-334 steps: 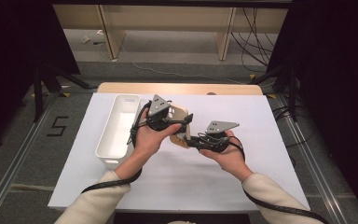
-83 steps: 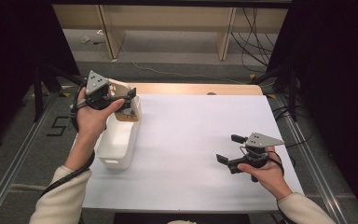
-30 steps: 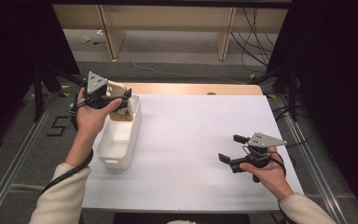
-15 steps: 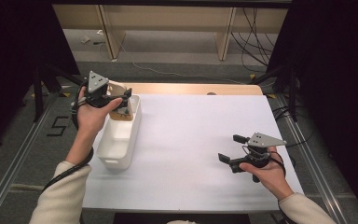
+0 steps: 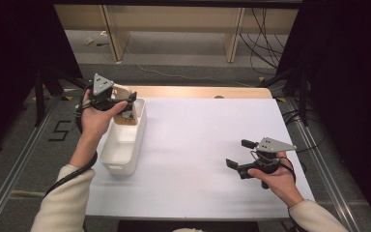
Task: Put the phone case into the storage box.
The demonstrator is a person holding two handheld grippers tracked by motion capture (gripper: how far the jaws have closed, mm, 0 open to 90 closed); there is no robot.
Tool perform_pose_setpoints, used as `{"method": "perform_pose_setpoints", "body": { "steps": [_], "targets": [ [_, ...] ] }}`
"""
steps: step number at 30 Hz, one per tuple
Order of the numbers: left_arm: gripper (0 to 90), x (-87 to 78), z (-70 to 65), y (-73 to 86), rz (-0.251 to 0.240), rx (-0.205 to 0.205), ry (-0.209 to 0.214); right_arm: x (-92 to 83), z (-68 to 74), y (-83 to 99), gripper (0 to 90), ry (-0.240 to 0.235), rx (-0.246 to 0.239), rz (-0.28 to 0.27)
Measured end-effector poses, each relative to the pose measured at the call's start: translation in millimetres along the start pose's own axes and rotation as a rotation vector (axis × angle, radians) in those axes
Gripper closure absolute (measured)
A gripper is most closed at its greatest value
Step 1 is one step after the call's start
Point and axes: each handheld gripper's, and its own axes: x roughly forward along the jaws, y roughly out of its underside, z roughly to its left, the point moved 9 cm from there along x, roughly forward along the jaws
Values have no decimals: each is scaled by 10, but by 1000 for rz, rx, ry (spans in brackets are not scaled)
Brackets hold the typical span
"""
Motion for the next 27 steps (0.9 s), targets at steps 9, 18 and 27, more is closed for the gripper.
{"method": "perform_pose_setpoints", "body": {
  "steps": [9, 18, 27],
  "targets": [
    [96, 42, 9, 5, 5, 6, -4, 0, 1, 0, 36, -1, 0, 0],
    [95, 82, 25, 2, 11, 7, -7, 2, 3, -4, 38, -3, 1, -3],
    [95, 118, 47, -10, 16, 11, -10, 3, 7, -3, 39, -5, 3, -2]
  ]
}}
